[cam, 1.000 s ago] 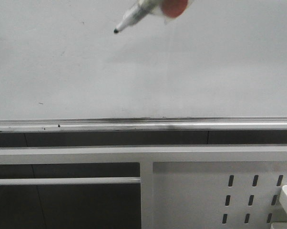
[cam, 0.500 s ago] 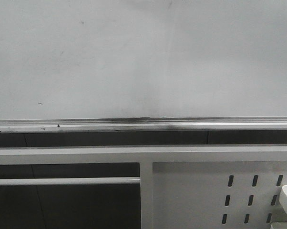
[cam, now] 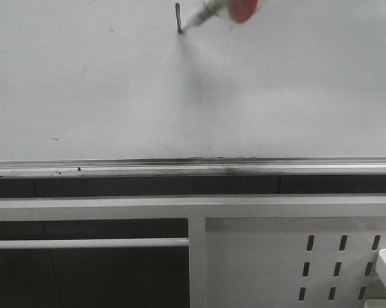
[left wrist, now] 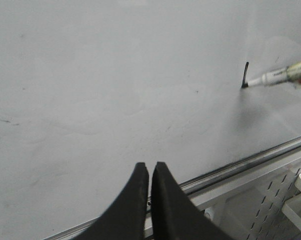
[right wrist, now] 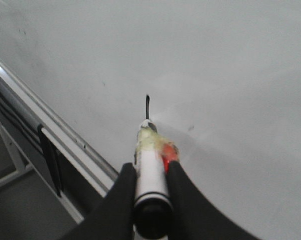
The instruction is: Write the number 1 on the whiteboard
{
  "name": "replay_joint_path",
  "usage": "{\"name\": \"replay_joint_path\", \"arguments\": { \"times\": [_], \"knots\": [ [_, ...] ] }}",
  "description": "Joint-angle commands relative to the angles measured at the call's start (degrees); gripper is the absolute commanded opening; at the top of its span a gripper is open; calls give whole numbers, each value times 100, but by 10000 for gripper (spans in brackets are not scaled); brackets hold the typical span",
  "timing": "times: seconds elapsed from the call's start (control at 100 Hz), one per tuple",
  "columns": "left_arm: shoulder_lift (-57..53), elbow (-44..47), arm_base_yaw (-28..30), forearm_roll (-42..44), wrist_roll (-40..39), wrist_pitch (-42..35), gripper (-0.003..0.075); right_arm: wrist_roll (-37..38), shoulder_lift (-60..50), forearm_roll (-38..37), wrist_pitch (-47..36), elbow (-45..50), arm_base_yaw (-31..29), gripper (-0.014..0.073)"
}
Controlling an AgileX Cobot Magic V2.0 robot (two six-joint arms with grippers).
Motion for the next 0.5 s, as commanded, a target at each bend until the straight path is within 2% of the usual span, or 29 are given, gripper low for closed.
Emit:
{"name": "replay_joint_path", "arguments": {
  "times": [0.0,0.3,0.49],
  "knots": [
    [40,-183,11,263,-53,-3,-20,-2,173,8,-281,-133,-173,-69],
    [40,-198,11,263,-53,-114,-20,-2,648,145,-261,-5,-119,-70],
    [53,-481,11,608,201,-1730,-20,-80,214,311,406,-15,455,-71]
  ]
}}
